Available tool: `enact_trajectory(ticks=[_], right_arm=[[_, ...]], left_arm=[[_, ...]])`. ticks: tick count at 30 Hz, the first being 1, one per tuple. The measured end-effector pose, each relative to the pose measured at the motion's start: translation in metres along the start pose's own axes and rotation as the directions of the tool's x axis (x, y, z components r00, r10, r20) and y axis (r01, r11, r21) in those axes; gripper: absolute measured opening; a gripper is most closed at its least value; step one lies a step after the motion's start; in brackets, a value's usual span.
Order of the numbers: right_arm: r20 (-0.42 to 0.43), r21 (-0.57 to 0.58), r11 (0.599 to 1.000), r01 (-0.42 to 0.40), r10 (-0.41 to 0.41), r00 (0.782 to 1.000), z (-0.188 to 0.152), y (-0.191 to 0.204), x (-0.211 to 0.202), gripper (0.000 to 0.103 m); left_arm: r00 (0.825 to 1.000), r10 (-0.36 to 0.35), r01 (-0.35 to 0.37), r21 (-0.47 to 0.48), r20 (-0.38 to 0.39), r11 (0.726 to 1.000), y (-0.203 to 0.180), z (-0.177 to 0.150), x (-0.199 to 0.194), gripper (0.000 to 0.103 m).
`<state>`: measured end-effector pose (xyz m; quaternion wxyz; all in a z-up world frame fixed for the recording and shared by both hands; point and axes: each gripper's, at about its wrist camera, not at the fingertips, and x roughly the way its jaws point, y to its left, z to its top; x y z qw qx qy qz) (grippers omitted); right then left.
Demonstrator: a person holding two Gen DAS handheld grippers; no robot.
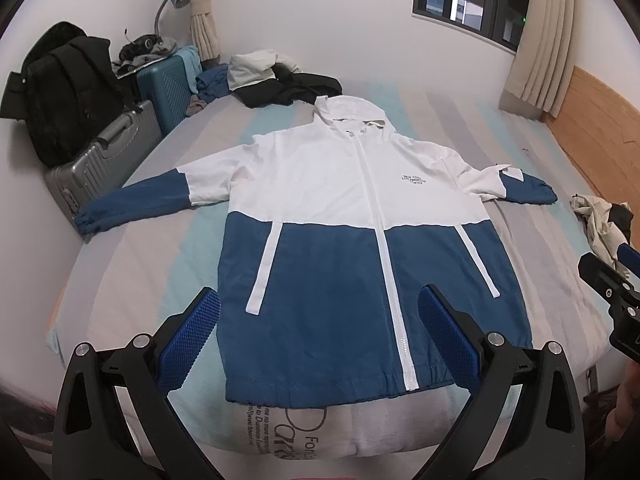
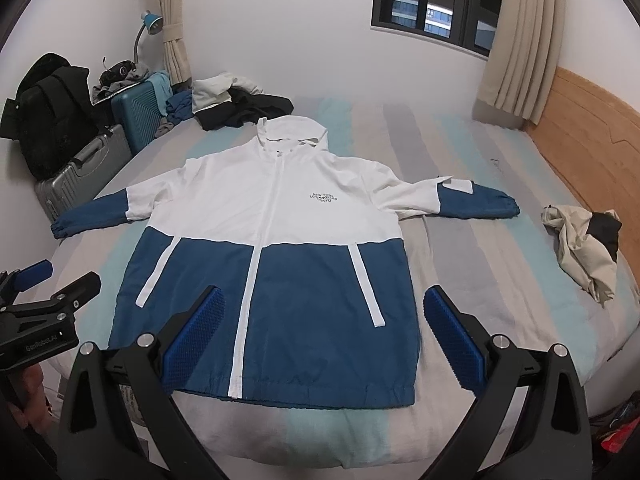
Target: Fold large clothes
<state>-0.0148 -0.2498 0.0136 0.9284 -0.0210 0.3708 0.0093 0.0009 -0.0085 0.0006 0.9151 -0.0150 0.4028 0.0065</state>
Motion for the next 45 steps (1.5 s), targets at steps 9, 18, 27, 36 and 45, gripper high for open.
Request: enact_trajectory(ticks=[9,18,27,36,45], right_arm=[[-0.001,0.004,1.0,-0.005,0.005,1.0,0.004,0.001,0.002,0.096],[-0.005,0.009,1.0,-0.008,0.009,1.0,0.004,0.0,0.004,0.096],[-0.003,0.019,1.0,-0.006,0.006,1.0,0.004,0.002,0.007,0.096],[-0.021,0.036,0.996,-0.081,0.082,0.996,0.017,0.025,0.011,0.096],[-0.017,0.043,0.999,0.03,-0.03,0.999,0.043,0.034,0.025,0.096]], left_arm=[[1.0,0.006,-0.006,0.002,0.001,1.0,-0.001,0.001,0.001,0.097],[1.0,0.002,-0.002,0.014,-0.005,1.0,-0.003,0.002,0.005,0.097],[1.0,-0.011,0.011,0.015,-0.002,1.0,0.002,0.004,0.01,0.097],[0.997,-0.064,0.064,-0.007,-0.039,0.998,0.028,0.017,0.023,0.097],[0.997,-0.078,0.078,-0.001,-0.028,0.997,0.051,0.049,0.042,0.097]])
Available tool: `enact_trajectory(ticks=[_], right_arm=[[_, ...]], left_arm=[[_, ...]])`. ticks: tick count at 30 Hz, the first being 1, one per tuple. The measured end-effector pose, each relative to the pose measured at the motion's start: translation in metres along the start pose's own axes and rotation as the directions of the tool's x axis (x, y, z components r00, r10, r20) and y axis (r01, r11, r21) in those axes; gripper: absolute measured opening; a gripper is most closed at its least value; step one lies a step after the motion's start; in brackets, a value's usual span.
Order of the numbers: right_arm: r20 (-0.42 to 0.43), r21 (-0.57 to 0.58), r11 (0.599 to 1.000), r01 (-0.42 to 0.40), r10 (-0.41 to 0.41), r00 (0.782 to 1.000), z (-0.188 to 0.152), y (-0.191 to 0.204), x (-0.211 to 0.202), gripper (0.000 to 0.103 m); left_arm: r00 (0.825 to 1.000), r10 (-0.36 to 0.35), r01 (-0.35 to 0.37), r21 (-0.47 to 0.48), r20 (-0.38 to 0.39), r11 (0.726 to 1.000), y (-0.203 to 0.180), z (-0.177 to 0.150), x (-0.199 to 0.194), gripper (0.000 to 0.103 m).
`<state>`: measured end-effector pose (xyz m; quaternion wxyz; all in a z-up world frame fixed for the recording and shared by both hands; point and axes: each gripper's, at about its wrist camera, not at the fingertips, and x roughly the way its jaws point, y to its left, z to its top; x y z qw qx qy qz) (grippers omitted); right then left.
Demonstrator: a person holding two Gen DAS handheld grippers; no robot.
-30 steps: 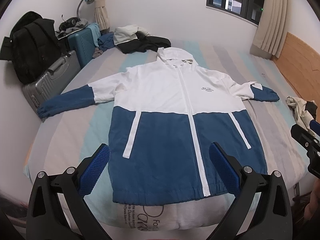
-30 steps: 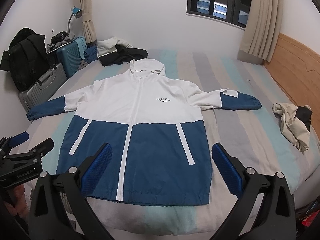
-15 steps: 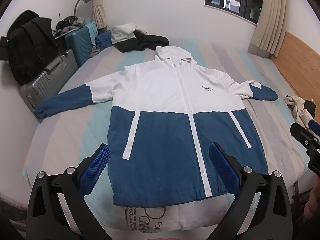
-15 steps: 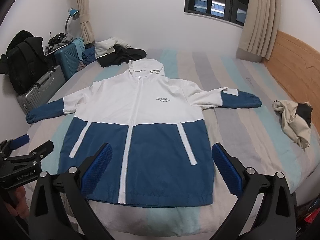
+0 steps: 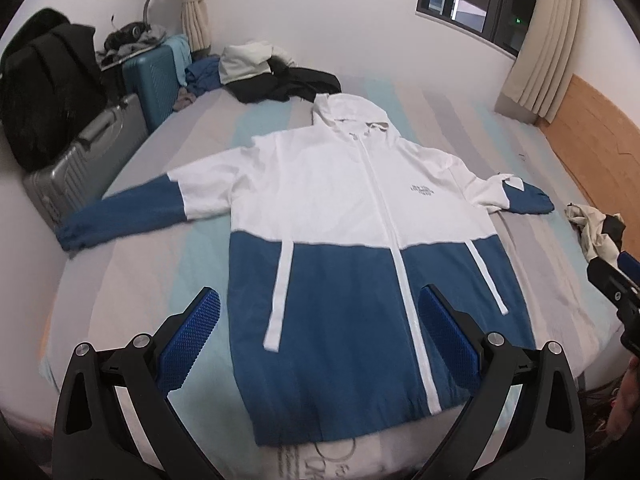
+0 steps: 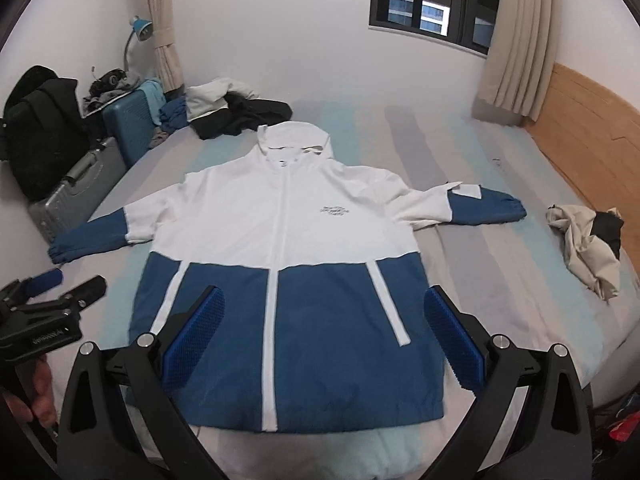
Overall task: Fold large clothes
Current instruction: 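Lower the left tool onto the blue sleeve cuff and close on it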
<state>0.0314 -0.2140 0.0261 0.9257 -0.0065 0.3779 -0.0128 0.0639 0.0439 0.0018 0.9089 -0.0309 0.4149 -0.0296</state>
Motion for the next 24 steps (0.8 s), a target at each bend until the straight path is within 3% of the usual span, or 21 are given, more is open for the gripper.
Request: enact_trajectory(ticks=[7,19,24], right_arm=[[0.01,0.031,0.999,-0.015,0.015,1.0,0.023,-0.019,0.065,0.096],[-0.051,0.002,0.996,-0.09,0.09,0.995,0.088,-0.049,0.2,0.096],[-0.097,-0.015,0.993,-0.113,0.112,0.989,0.123,-0.06,0.258,0.096]], left_arm=[[0.999,0.041,-0.041,0.047,0.011,0.998,-0.013,0.032,0.051,0.097],[0.998,0.06,-0.06,-0.016,0.003,0.998,-0.04,0.104,0.16,0.097],[0.997,0.063,-0.064,-0.054,-0.035,0.996,-0.043,0.133,0.211,0.097]])
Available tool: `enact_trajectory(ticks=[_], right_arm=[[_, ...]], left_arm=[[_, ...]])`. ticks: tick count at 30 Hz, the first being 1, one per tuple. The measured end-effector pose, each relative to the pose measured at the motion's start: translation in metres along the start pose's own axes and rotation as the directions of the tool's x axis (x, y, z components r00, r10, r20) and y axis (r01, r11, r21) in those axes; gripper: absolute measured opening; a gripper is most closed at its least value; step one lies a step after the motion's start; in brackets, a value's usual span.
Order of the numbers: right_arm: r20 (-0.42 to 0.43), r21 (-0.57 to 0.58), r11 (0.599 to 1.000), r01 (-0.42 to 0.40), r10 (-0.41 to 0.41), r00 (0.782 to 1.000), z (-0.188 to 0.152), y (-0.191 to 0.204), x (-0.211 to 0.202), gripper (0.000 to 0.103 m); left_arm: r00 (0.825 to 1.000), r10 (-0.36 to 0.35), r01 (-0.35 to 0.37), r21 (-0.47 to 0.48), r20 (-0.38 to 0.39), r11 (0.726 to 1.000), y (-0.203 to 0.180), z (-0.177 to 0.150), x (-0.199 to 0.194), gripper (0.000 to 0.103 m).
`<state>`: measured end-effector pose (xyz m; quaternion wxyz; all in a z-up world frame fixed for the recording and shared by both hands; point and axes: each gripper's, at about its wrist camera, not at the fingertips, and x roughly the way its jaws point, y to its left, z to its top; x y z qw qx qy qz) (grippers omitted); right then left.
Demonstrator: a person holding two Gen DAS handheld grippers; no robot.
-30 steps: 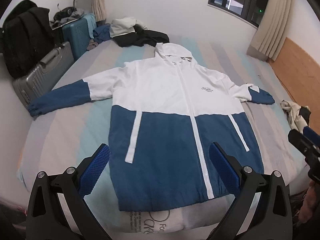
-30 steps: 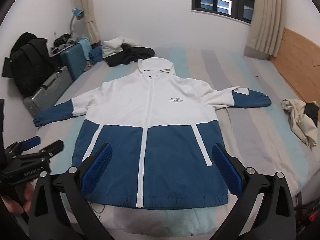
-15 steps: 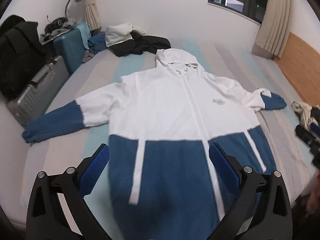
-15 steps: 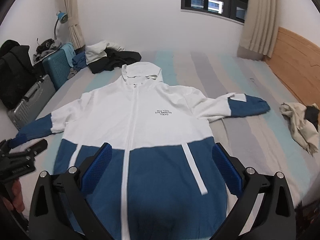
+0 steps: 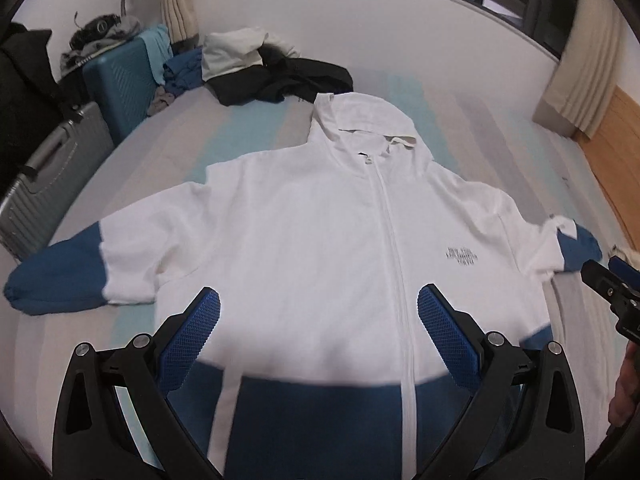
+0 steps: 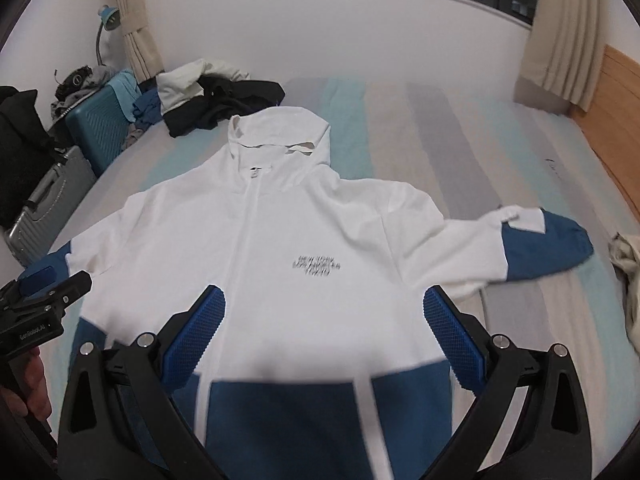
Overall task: Fold large clothes
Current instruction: 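Lower the left tool onto the blue sleeve cuff and close on it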
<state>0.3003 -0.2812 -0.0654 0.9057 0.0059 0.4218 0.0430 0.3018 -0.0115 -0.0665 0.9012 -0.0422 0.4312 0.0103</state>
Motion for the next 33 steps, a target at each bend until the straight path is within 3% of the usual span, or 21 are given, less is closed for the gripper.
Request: enact_trajectory(ticks=[5,12,15,19,25,28,31,33], right_arm=[[-0.041,-0.037,0.999,-0.036,0.034,0.999,0.033,-0.003,0.05,0.096],[-0.103,-0.051,0.997,-0.055,0.05,0.993,0.054,0.011,0.112,0.096],[-0.119,-0.061,0.997,-0.044,0.036,0.992,0.06,0.018,0.137,0.096],[-0.146,-0.061,0.998,-0.018,0.009,0.989,0.061,0.028,0.163,0.096],[-0.191,-0.096,0.995,0.027,-0.045,0.981,0.062,0.05,0.182,0.096],[-0.212,-0.1,0.994,0.04,-0.06,0.975,0.059,0.06,0.185,0.096],[-0.24,-0.112,0.992,0.054,-0.08,0.968,0.053,0.07,0.189,0.096],[-0.253,-0.125,0.99,0.062,-0.092,0.963,0.047,0.076,0.192,0.096]], left_arm=[[1.0,0.014,-0.014,-0.052,-0.007,0.999,0.012,0.028,0.039,0.097],[0.998,0.049,-0.052,-0.095,-0.027,0.994,0.048,0.051,0.085,0.097],[0.997,0.068,-0.072,-0.131,-0.035,0.989,0.085,0.054,0.102,0.097],[0.987,0.138,-0.15,-0.194,-0.077,0.969,0.15,0.047,0.116,0.097],[0.95,0.271,-0.307,-0.311,-0.152,0.9,0.269,0.015,0.105,0.097],[0.925,0.341,-0.379,-0.369,-0.167,0.848,0.33,-0.007,0.083,0.097],[0.89,0.404,-0.455,-0.428,-0.21,0.781,0.398,-0.033,0.06,0.097],[0.883,0.407,-0.47,-0.448,-0.236,0.761,0.424,-0.046,0.05,0.097]])
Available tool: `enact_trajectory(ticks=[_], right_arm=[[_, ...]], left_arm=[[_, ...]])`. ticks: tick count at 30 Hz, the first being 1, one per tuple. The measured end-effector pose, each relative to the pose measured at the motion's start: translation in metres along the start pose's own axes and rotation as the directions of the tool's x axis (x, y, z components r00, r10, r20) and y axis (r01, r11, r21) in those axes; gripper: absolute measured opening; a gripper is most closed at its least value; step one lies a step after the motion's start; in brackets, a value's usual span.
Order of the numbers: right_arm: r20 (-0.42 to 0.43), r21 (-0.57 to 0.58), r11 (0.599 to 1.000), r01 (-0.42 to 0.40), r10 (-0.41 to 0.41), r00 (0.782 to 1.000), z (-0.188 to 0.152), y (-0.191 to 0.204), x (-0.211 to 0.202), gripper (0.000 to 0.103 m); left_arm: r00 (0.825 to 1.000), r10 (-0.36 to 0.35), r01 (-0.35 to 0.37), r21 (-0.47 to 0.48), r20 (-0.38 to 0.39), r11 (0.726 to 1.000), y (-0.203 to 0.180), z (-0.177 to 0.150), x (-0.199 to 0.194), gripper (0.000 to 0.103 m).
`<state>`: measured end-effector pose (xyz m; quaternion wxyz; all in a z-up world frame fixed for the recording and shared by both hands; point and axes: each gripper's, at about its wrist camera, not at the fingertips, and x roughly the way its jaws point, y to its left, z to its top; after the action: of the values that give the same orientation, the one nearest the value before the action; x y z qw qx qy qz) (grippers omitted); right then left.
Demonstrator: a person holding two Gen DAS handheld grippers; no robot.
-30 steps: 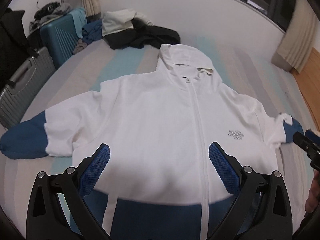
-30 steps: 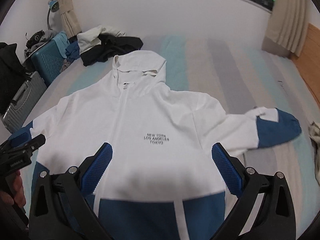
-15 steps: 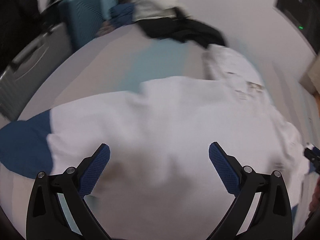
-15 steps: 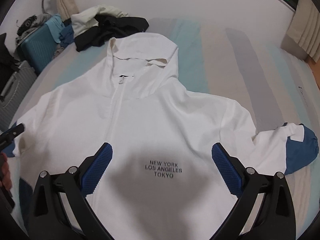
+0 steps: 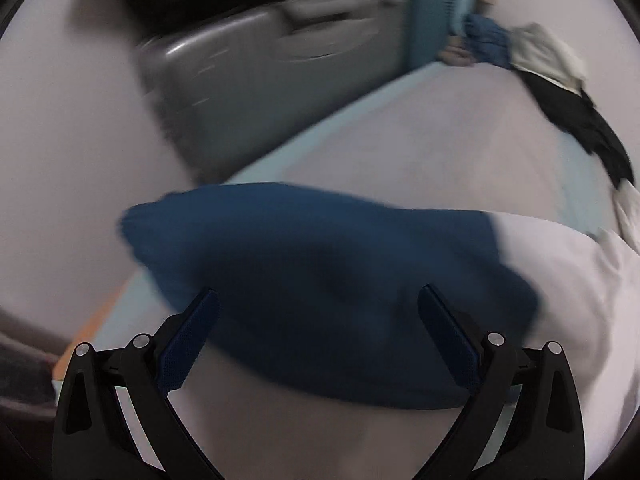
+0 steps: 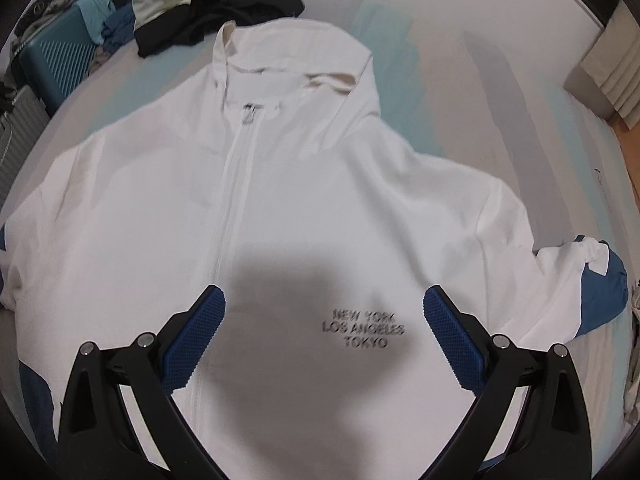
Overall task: Fold large clothes
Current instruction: 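Lower the left tool onto the blue sleeve cuff and close on it, then carry the held sleeve across the jacket front and open the left tool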
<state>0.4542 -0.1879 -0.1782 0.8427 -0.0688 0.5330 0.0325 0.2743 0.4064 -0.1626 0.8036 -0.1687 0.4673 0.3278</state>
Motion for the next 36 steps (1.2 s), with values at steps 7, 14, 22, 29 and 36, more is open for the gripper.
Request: enact_trajectory(ticks=[7,14,22,29,36], right_arm=[[-0.059,0.008,0.999,0.035,-0.034,0.998,-0.009,0.015,0.012,0.096],[-0.069,0.014,0.999,0.048,-0.047,0.997,-0.003,0.033,0.015,0.096],[-0.066,0.002,0.999,0.037,-0.037,0.997,0.001,0.052,0.015,0.096],[-0.074,-0.006,0.999,0.039,-0.04,0.996,-0.004,0.057,0.018,0.096],[-0.079,0.006,0.999,0.047,-0.046,0.996,-0.009,0.05,0.017,0.096]], left_arm=[[0.999,0.033,-0.035,-0.084,-0.03,0.996,0.095,0.016,0.03,0.097],[0.994,-0.076,0.068,-0.108,-0.077,0.992,0.114,0.029,0.064,0.098],[0.983,-0.142,0.125,-0.147,-0.116,0.981,0.126,0.022,0.085,0.098],[0.979,-0.161,0.144,-0.142,-0.122,0.979,0.111,0.026,0.079,0.072],[0.983,-0.156,0.145,-0.113,-0.096,0.983,0.093,0.033,0.066,0.039]])
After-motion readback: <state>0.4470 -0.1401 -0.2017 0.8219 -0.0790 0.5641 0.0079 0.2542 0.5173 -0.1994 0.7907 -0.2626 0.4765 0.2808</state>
